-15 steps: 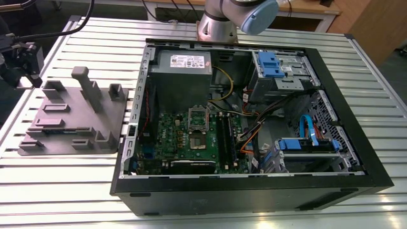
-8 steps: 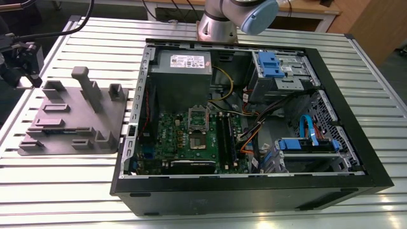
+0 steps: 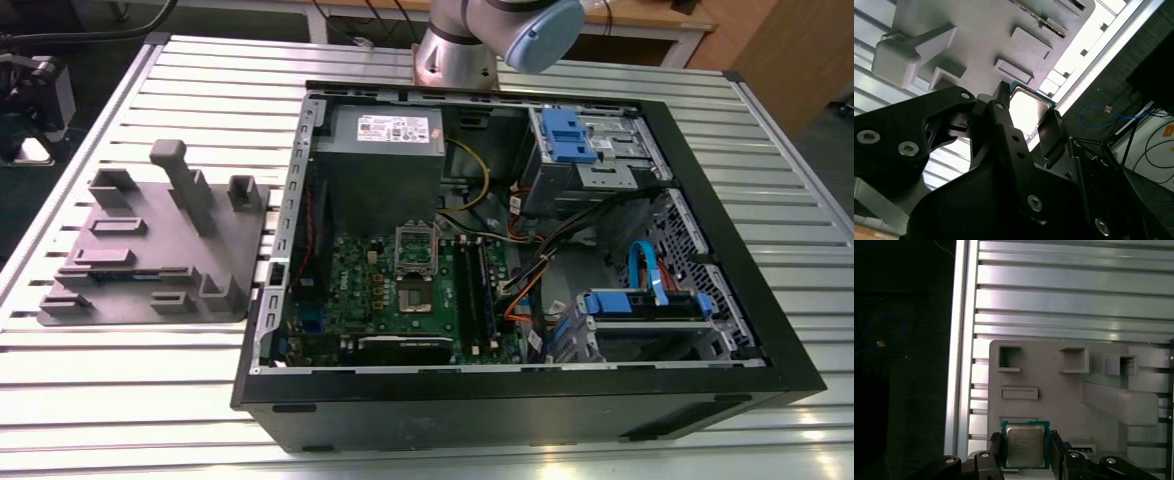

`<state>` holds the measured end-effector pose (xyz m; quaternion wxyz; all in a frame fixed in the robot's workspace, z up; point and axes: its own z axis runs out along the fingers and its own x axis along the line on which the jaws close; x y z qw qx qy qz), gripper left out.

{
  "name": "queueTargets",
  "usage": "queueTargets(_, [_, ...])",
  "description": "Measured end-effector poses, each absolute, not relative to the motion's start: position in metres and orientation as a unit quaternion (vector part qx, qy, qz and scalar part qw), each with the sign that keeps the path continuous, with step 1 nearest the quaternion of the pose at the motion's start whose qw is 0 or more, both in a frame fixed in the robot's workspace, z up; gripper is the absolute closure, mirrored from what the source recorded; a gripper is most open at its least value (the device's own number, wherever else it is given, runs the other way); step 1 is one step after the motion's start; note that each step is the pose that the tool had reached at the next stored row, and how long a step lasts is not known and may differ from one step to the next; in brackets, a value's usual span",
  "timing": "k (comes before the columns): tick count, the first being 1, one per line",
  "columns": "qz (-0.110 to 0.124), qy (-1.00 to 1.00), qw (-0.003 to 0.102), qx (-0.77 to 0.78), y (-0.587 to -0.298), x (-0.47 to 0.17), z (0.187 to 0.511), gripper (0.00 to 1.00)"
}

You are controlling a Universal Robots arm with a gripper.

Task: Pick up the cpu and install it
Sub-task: 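Pick up the cpu and move it towards the insertion slot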

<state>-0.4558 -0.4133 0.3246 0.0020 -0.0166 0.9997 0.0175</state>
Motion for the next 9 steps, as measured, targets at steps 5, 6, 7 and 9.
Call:
queueTargets(5, [0.017, 1.000, 0.002, -0.017, -0.4133, -0.4558, 0.3248, 0.53])
queueTargets(6, [0.018, 1.000, 0.002, -0.017, -0.4133, -0.4558, 0.3255, 0.53])
queueTargets(7, [0.017, 1.000, 0.002, -0.017, -0.4133, -0.4558, 0.3262, 0.53])
queueTargets(9, [0.017, 1.000, 0.002, -0.017, -0.4133, -0.4558, 0.3262, 0.53])
